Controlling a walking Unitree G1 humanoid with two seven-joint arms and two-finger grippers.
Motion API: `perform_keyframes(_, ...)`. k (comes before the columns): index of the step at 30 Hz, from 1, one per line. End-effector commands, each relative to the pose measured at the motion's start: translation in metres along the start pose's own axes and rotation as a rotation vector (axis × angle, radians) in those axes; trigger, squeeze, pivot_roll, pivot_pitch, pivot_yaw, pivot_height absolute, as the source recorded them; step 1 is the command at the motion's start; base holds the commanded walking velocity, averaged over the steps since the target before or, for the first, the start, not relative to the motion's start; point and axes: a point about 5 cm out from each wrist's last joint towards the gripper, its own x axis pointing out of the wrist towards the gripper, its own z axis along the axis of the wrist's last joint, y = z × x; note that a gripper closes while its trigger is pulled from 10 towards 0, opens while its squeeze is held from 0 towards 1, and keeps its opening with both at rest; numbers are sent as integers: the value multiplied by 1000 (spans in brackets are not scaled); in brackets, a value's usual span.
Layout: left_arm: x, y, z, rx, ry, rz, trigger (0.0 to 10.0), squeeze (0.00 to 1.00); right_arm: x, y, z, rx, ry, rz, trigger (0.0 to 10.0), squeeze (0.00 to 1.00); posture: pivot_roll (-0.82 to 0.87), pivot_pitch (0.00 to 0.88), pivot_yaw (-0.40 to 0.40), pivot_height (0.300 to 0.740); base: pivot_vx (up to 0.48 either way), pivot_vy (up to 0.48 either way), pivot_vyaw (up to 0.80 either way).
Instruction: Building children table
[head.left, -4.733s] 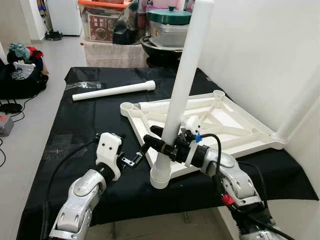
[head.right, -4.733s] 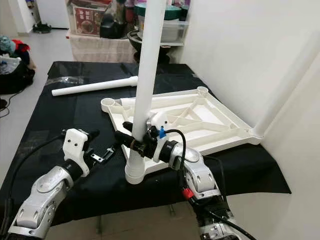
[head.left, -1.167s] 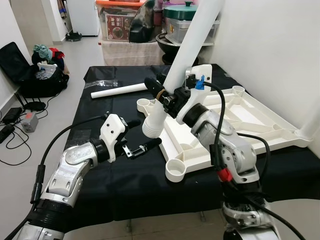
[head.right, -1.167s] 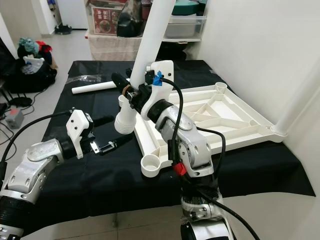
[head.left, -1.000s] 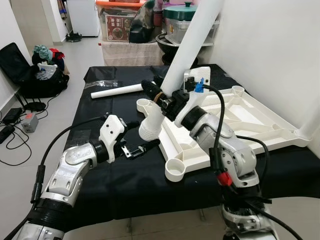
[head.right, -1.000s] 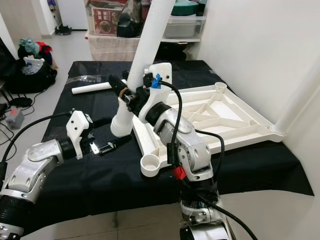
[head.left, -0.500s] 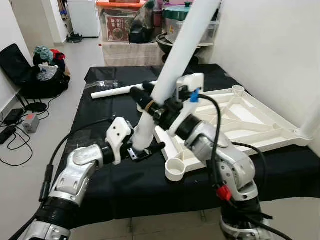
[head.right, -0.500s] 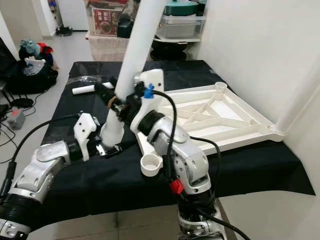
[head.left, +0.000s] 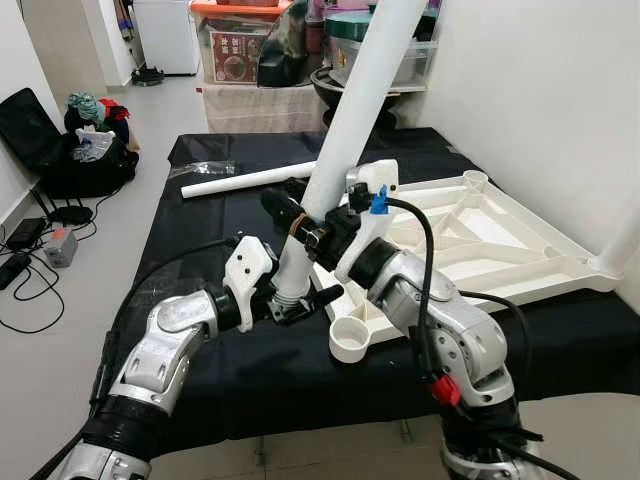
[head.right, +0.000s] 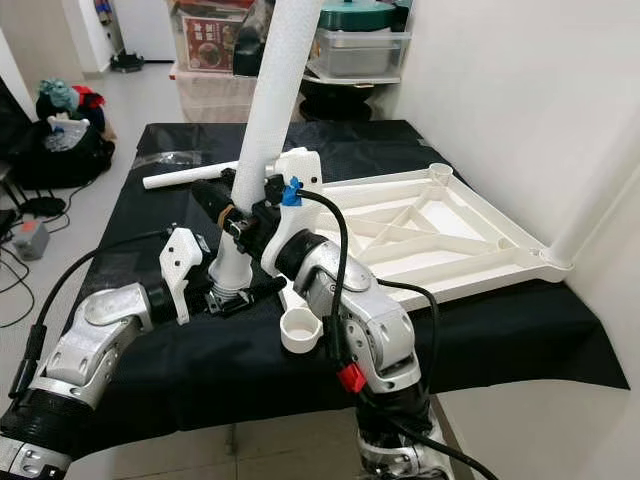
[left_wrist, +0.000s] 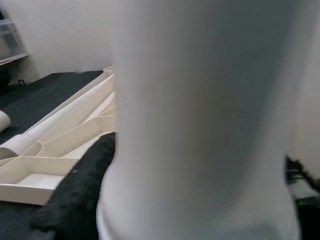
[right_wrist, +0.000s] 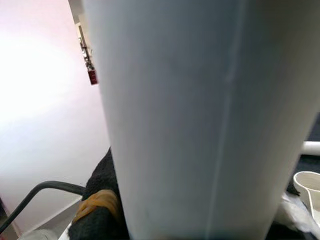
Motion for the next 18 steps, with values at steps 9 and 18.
perform_keyframes(9,1,-6,-1,-1,-29,-12,0,0,2,7,-1,4,12,41,10000,0,37,0,-36,740,0,0,0)
perform_keyframes(18,1,-2,-2,19,2,2,7255,0,1,5,4,7,-26,59,10000,1000,41,0,-31,740,0,0,0)
